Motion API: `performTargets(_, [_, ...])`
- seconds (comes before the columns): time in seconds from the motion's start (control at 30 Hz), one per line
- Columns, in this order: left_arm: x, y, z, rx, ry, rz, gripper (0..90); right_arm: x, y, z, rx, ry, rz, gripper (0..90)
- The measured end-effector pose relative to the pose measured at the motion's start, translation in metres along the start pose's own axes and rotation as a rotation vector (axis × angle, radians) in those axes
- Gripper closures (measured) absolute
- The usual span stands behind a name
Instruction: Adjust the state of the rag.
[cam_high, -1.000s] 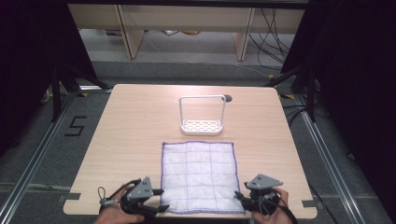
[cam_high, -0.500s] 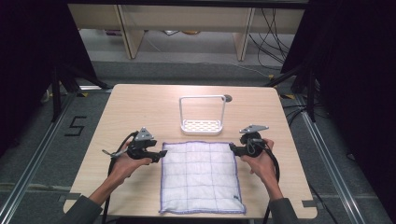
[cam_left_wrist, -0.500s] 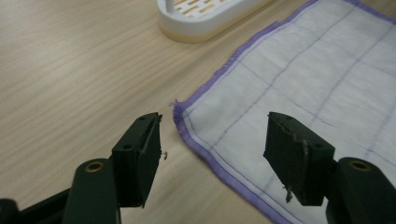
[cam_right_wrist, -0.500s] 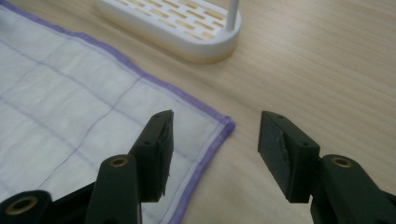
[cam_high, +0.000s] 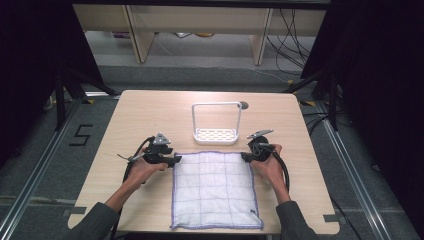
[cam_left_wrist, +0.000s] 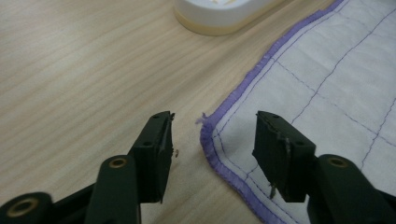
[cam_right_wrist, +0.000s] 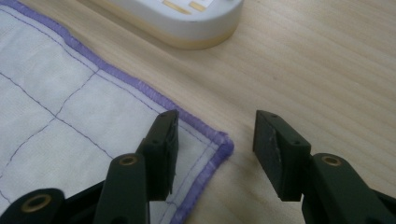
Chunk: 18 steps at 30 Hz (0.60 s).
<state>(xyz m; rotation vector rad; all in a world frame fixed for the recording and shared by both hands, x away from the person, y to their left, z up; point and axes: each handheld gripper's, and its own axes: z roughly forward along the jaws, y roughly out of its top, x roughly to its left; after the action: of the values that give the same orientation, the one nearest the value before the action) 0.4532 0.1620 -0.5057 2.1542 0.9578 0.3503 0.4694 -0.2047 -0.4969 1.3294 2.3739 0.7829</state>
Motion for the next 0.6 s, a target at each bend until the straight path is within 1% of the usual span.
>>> performTargets(0.03, [0.001,0.0,0.001,-0.003,0.002,0.006,50.7,-0.001,0.0,0.001,-0.005,0.005,0.0,51.8])
performTargets(0.1, [0.001,0.0,0.002,-0.016,-0.009,0.006,58.6,-0.001,0.0,0.001,-0.012,0.01,0.016,53.3])
performTargets(0.13, [0.0,0.0,0.004,-0.015,-0.022,0.013,63.1,-0.001,0.0,0.001,-0.012,0.017,0.015,55.4])
performTargets(0.17, [0.0,-0.001,0.005,-0.012,-0.029,0.019,67.8,0.0,-0.001,0.001,-0.011,0.032,0.024,58.4])
performTargets(0.2, [-0.001,-0.001,0.007,-0.009,-0.029,0.027,71.3,0.001,-0.001,0.002,-0.017,0.034,0.018,60.7])
performTargets(0.23, [-0.002,-0.001,0.008,-0.009,-0.028,0.034,75.1,0.002,-0.001,0.002,-0.023,0.04,0.024,63.6])
performTargets(0.27, [-0.002,-0.001,0.008,-0.005,-0.031,0.037,77.7,0.001,-0.001,0.001,-0.011,0.048,0.016,65.5])
performTargets(0.3, [-0.002,-0.001,0.008,-0.007,-0.031,0.038,82.2,0.0,-0.001,0.001,-0.015,0.049,-0.009,68.9])
performTargets(0.33, [-0.003,-0.001,0.008,-0.01,-0.031,0.053,84.5,0.003,-0.001,0.001,-0.007,0.064,0.018,72.9])
performTargets(0.37, [-0.003,-0.001,0.008,-0.01,-0.028,0.056,85.7,0.001,0.0,0.001,-0.007,0.075,-0.014,77.1])
performTargets(0.4, [-0.003,-0.001,0.007,-0.012,-0.027,0.066,86.2,0.001,0.0,0.001,-0.011,0.08,-0.007,81.0])
performTargets(0.43, [-0.004,0.0,0.006,-0.016,-0.024,0.069,86.5,0.002,-0.001,0.001,-0.014,0.09,-0.023,84.5])
performTargets(0.47, [-0.004,0.001,0.004,-0.019,-0.022,0.074,86.7,0.003,0.0,0.0,-0.014,0.083,-0.019,86.6])
performTargets(0.5, [-0.004,0.002,0.002,-0.03,-0.019,0.077,86.8,0.004,0.0,0.001,-0.03,0.073,-0.033,87.5])
performTargets(0.53, [-0.004,0.003,0.0,-0.036,-0.016,0.084,86.9,0.004,0.001,-0.002,-0.016,0.076,-0.046,87.9])
performTargets(0.6, [-0.004,0.006,-0.004,-0.051,-0.016,0.088,87.2,0.003,0.002,-0.007,-0.033,0.069,-0.052,88.4])
